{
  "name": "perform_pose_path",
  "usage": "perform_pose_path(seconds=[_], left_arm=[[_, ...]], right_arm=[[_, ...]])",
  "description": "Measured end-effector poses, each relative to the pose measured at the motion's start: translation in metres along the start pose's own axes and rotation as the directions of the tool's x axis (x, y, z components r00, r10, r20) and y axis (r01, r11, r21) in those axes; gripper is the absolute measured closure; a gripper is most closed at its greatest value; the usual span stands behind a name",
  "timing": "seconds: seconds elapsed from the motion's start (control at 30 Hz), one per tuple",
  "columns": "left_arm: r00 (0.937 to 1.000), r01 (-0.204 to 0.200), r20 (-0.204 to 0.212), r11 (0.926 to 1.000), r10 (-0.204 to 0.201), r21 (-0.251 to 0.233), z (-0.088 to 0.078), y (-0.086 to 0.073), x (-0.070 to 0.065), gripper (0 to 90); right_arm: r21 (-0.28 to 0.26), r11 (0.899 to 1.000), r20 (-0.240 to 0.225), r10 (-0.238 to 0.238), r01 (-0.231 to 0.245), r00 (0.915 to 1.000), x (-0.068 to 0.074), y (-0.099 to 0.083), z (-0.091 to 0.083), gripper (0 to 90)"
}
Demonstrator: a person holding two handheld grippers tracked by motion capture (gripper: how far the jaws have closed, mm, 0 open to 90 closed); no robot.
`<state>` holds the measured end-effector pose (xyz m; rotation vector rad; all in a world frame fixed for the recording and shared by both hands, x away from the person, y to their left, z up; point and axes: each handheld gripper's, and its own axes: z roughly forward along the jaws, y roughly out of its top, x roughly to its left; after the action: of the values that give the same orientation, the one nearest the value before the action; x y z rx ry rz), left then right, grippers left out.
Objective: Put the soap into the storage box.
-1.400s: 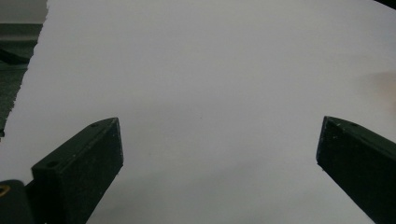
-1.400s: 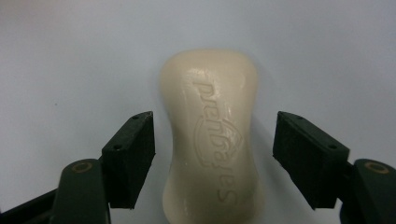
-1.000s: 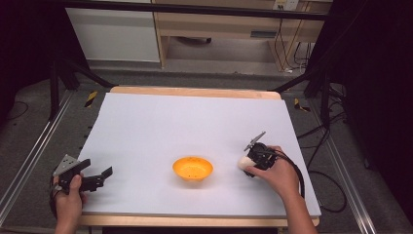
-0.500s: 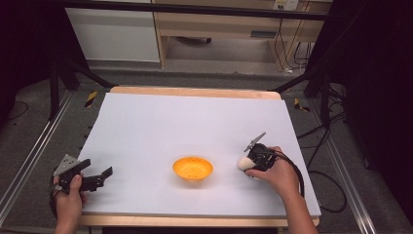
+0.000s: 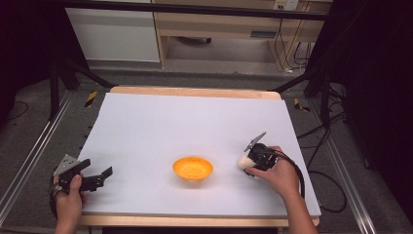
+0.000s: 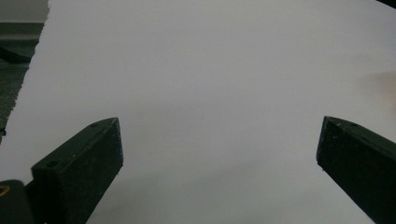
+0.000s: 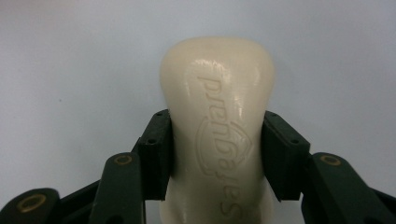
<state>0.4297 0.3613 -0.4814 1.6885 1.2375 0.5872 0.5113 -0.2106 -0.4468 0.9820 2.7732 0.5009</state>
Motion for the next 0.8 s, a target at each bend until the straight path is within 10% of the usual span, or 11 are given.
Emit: perform_pose_path(seconds=[0.8], left_arm=[[1.0,0.006,-0.003,1.0,-0.006,-0.003,0.0,0.0,0.001,0.0]], right_arm=[[-0.052,0.996,-0.029,-0.079,0.077,0.9965,0.015,0.022,-0.025,49.8]])
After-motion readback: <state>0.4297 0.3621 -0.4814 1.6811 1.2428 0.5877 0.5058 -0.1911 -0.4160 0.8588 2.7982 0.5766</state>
